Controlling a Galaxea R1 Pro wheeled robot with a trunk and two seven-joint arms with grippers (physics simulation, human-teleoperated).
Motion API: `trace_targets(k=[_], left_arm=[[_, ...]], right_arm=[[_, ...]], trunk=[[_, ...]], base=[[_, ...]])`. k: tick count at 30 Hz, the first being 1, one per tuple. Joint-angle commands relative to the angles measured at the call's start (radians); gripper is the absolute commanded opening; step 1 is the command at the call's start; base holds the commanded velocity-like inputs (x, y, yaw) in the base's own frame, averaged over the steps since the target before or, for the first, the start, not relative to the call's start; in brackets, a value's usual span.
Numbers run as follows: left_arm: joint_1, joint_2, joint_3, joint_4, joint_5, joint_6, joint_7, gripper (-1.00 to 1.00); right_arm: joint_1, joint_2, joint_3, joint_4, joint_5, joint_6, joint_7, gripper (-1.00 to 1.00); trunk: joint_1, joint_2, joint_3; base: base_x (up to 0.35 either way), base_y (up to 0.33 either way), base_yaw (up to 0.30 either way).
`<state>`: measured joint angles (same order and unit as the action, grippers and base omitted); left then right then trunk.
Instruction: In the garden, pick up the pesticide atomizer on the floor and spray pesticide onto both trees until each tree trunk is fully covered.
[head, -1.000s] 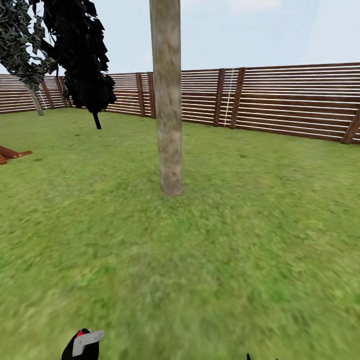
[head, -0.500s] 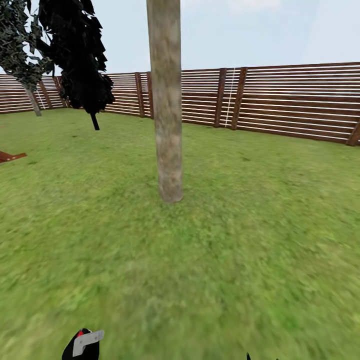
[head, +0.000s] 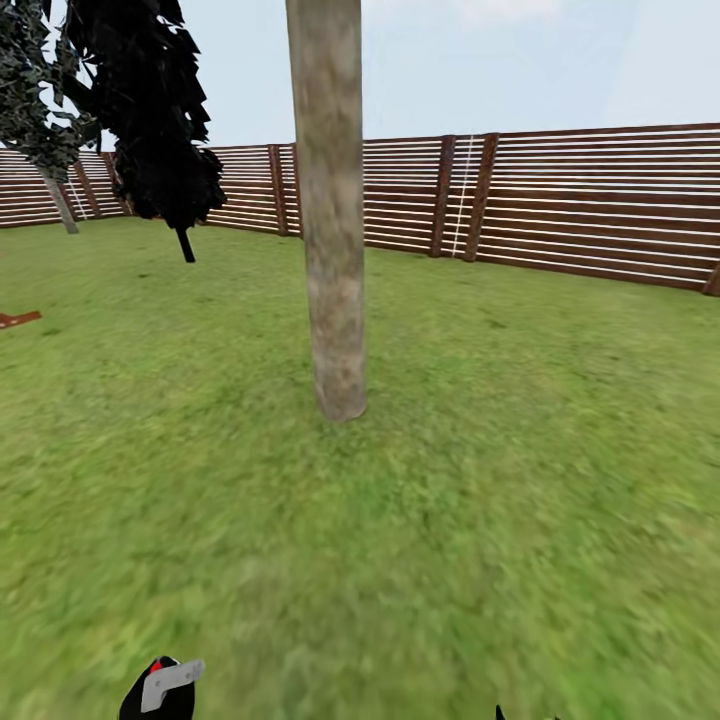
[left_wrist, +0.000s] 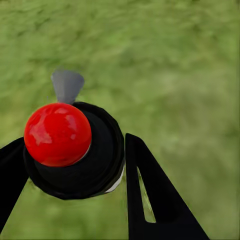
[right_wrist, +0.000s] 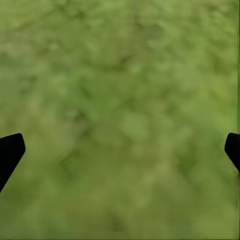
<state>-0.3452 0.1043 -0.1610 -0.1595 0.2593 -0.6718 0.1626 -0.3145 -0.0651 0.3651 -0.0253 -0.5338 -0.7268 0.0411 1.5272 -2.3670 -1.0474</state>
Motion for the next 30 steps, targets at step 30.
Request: trace_targets(k=[30], left_arm=[[0.000,0.000,0.000,0.001,-0.001,0.000,0.000,-1.00]], right_arm=[[0.000,-0.050,0.003,-0.088,0.003,-0.005,0.003,1.00]], trunk=[[0.000,0.000,0.000]], base=[[0.340,0.000,0.001]])
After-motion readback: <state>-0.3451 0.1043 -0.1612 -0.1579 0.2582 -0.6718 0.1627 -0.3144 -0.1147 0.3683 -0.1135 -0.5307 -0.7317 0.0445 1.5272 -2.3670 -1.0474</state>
